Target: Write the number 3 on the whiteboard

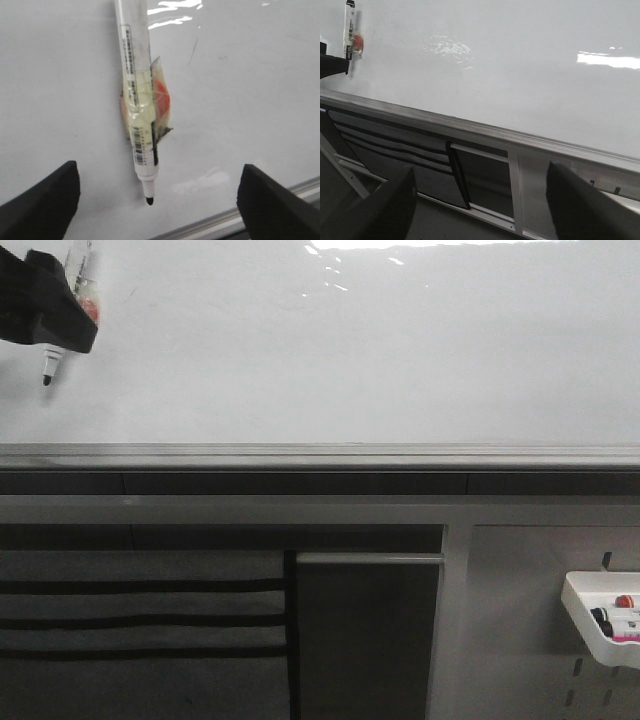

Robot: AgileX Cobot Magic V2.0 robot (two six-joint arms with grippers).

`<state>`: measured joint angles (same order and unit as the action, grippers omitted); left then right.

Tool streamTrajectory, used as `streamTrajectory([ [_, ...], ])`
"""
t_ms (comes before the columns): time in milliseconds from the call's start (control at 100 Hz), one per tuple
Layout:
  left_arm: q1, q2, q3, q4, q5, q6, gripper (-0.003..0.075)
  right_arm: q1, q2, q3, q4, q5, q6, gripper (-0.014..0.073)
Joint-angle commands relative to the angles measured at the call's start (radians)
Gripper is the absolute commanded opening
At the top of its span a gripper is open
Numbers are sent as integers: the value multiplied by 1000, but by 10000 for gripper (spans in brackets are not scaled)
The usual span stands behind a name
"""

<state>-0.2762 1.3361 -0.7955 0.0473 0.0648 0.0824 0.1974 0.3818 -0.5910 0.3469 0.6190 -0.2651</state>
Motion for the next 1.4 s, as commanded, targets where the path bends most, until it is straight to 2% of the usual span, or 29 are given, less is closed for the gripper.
streamTrajectory([
  [0, 20, 29, -64, 4, -81, 0, 545, 2, 16, -36, 17, -66, -11, 486],
  [410, 29, 112, -102, 1, -155, 0, 375, 2, 16, -36, 17, -66, -11, 486],
  [790, -9, 112, -102, 1, -177, 0, 129, 2, 16, -36, 17, -66, -11, 486],
  [1020, -9, 112, -102, 1, -177, 0, 24, 2, 16, -36, 17, -66, -11, 486],
  [1110, -9, 99, -102, 11, -141, 0, -3, 2, 16, -36, 29, -68, -11, 486],
  [1210, -9, 58, -117, 35, -28, 0, -18, 2, 33, -60, 63, -12, -9, 486],
  [1310, -13, 3, -158, 79, 176, 12, -18, 2, 93, -107, 109, 87, -9, 486],
  [1390, -35, -37, -189, 67, 317, 86, -18, 2, 161, -145, 131, 158, -14, 486],
])
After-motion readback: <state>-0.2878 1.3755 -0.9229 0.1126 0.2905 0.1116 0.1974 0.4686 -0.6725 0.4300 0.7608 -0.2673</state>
